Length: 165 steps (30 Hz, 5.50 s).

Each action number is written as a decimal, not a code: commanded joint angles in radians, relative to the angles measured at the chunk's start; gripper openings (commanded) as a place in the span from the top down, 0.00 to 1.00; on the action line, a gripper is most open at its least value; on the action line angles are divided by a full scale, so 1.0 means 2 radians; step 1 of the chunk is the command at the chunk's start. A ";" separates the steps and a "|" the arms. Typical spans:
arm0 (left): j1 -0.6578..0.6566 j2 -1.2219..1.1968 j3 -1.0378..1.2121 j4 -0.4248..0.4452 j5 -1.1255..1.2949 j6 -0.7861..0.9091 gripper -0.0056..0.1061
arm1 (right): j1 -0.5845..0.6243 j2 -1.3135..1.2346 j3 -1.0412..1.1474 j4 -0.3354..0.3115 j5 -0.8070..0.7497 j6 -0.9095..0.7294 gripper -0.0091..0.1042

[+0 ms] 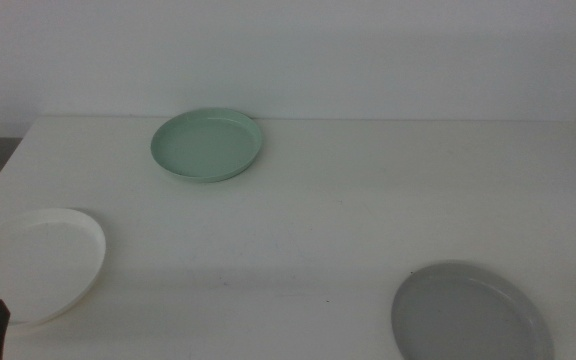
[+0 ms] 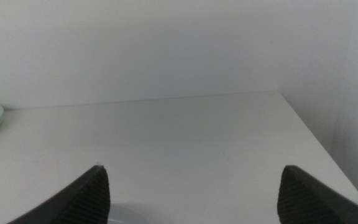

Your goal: Stack the three bowls on top of each other.

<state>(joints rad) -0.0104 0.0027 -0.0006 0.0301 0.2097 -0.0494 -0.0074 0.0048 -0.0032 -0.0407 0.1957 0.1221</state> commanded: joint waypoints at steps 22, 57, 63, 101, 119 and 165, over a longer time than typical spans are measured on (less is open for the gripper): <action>0.092 0.176 -0.235 -0.061 0.242 -0.002 0.11 | -0.001 -0.002 0.002 -0.003 -0.005 0.006 0.10; 0.142 0.650 -0.513 -0.027 0.506 0.099 0.11 | -0.001 -0.002 0.002 -0.003 -0.005 0.006 0.10; 0.196 0.752 -0.555 -0.079 0.465 0.154 0.11 | -0.001 -0.002 0.002 -0.003 -0.005 0.006 0.10; 0.216 0.978 -0.627 -0.067 0.325 0.234 0.24 | -0.001 -0.002 0.002 -0.003 -0.005 0.006 0.10; 0.216 0.985 -0.649 -0.064 0.411 0.221 0.97 | -0.001 -0.002 0.002 -0.003 -0.005 0.006 0.10; -0.116 1.075 -0.829 -0.237 0.465 0.039 0.97 | -0.001 -0.002 0.002 -0.003 -0.005 0.006 0.10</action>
<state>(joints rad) -0.2330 2.1543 -1.6537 -0.4237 1.1521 0.0225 -0.0074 0.0048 -0.0032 -0.0407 0.1957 0.1367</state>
